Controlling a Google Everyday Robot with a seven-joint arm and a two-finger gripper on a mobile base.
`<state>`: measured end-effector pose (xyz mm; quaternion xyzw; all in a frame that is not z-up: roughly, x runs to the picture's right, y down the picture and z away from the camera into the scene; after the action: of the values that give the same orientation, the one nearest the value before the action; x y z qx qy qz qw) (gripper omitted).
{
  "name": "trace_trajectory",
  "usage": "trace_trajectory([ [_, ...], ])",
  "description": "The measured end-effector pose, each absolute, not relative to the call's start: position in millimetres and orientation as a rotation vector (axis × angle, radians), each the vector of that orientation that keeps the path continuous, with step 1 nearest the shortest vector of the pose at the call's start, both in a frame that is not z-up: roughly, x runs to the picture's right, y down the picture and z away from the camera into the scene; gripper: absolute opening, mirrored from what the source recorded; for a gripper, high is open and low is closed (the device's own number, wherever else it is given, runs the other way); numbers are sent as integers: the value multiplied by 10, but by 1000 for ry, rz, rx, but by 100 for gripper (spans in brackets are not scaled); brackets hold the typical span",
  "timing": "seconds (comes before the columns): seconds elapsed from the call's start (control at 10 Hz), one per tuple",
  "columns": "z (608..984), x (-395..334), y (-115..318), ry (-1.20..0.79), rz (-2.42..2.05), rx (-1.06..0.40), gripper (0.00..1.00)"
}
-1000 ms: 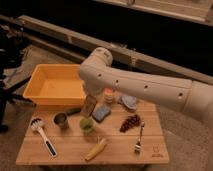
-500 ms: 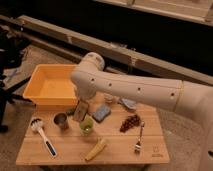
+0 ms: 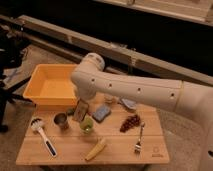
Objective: Place eraser in metal cup
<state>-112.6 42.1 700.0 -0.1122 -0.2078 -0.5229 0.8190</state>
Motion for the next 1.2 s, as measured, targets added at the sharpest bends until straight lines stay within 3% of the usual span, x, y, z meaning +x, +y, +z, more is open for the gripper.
trace_trajectory([
  [0.6,7178,-1736,274,-505,-1172,-158,0],
  [1.2,7108,-1977,171,-543,-1219,-114,0],
])
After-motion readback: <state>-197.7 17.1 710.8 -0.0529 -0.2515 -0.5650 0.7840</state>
